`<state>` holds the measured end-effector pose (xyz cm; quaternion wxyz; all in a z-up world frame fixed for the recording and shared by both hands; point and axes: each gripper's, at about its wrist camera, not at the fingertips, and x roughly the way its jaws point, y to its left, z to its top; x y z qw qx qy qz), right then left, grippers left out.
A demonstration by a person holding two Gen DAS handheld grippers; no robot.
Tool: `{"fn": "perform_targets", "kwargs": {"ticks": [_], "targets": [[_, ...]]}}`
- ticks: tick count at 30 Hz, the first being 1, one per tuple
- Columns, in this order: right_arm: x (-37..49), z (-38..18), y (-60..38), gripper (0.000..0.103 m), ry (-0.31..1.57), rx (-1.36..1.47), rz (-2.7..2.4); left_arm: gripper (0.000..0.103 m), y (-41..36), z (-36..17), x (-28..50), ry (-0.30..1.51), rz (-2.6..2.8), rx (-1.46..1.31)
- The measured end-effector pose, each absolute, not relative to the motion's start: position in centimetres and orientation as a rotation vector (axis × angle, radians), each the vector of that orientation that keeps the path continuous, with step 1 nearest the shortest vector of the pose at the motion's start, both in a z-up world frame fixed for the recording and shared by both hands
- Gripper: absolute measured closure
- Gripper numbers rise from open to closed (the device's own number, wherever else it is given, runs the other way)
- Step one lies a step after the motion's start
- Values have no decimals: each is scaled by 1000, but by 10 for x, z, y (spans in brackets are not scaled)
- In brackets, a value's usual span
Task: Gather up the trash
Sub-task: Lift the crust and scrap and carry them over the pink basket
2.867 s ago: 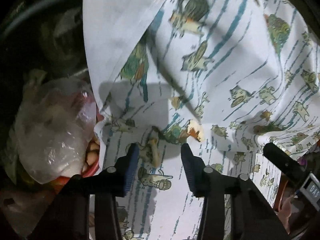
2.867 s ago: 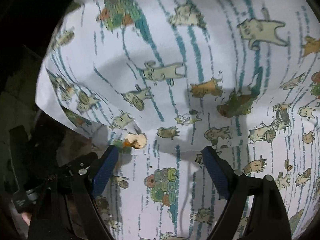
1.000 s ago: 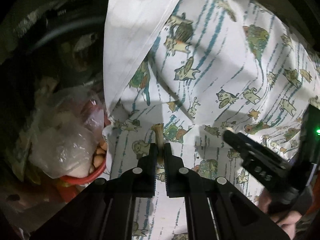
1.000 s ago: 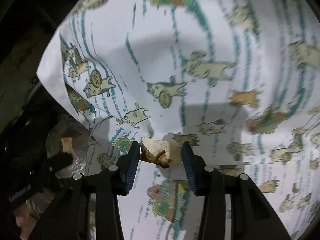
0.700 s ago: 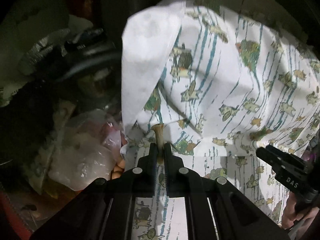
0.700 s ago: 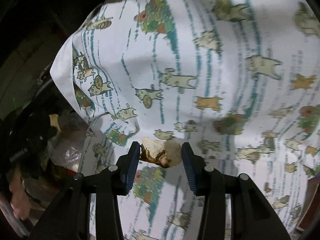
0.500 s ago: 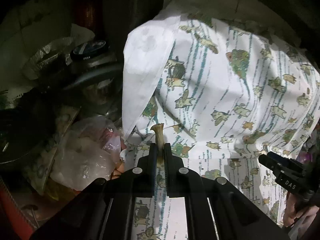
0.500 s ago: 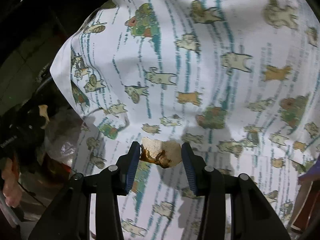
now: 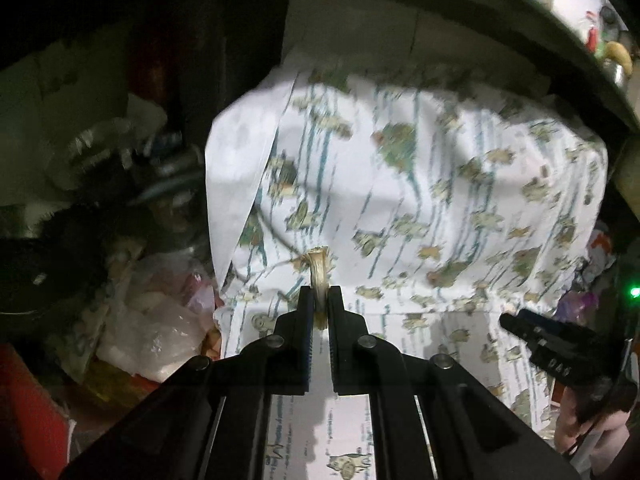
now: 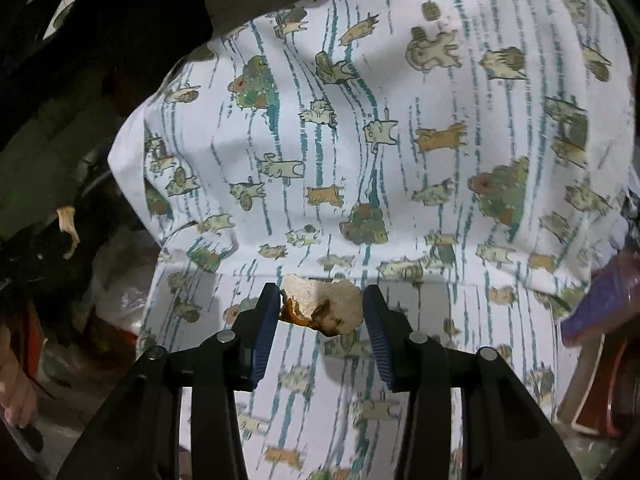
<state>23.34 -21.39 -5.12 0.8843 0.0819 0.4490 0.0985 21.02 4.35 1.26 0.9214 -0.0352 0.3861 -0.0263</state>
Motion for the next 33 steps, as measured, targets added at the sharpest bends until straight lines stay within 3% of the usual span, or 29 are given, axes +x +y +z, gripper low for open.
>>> {"fn": "perform_targets", "kwargs": {"ticks": [8,14,22,33], "targets": [[169,8,-224,61,831,180,248,95,11,88,139,657,-121,-32],[106,61,-232,61,724,215,305,95,6,113,84,624,-142,-34],[36,75,-231,61,661,274,362,95,-3,98,19,643,-163,17],[10,12,-218,61,796,290,358,95,-14,35,1,789,-186,-29]]}}
